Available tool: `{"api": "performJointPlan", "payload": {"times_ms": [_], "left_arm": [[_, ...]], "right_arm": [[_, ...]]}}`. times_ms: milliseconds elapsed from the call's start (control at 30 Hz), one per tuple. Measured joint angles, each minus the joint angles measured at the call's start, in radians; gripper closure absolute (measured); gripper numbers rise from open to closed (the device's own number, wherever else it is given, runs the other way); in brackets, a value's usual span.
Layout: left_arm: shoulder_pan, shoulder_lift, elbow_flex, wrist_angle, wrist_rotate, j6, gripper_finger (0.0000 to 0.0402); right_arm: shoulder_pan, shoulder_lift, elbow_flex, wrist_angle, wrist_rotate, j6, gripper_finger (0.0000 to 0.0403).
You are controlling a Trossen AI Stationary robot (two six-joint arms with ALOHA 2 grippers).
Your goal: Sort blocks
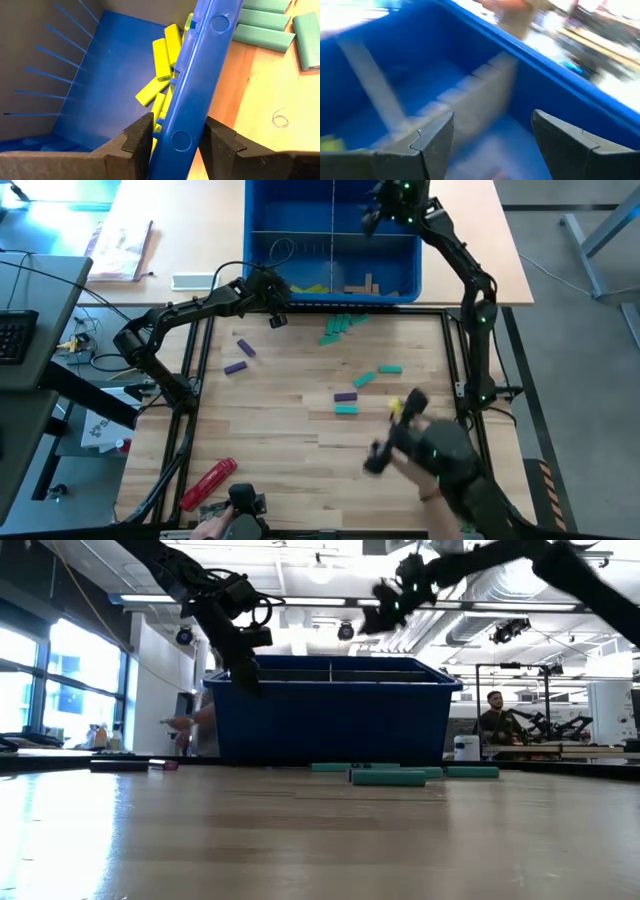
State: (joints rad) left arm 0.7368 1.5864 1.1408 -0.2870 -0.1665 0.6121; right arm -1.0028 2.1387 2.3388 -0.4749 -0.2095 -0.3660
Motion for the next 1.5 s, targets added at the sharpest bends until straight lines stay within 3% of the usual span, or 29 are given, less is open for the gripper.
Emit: {"api": "performJointPlan", "payload": {"times_ms": [133,367,567,700,867,1100,1233,1367,1500], "left_arm": [[0.000,0.000,0.000,0.001,0.000,0.001,0.0277],[0.000,0.000,0.000,0.001,0.000,0.002,0.0277],[0.000,0.000,0.000,0.001,0.000,0.002,0.0277],[0.000,0.000,0.000,0.001,-0.001,0.002,0.0277],[0.000,0.000,0.000,0.000,-0.001,0.002,0.0277],[0.000,0.000,0.000,0.001,-0.001,0.002,0.0277],[0.000,0.000,0.000,0.002,0.000,0.002,0.0277],[0.000,0.000,0.000,0.003,0.003,0.001,0.0277],[0.000,0.000,0.000,0.003,0.005,-0.022,0.0277]], "right_arm": [[0.093,-0.099,-0.029,-0.088,-0.120,-0.132,0.0153],[0.311,-0.228,-0.031,-0.312,-0.139,-0.288,0.0151],[0.456,-0.235,-0.036,-0.594,-0.145,-0.267,0.0151],[0.543,-0.244,-0.212,-0.610,-0.143,-0.192,0.0151],[0.653,-0.299,-0.652,-0.376,-0.144,-0.070,0.0151],[0.792,-0.401,-1.286,0.321,-0.143,0.196,0.0151],[0.803,-0.441,-1.514,0.669,-0.114,0.307,0.0151],[0.810,-0.439,-1.665,0.778,0.035,0.207,0.0151],[0.815,-0.408,-1.764,0.975,0.059,0.191,0.0151]]}}
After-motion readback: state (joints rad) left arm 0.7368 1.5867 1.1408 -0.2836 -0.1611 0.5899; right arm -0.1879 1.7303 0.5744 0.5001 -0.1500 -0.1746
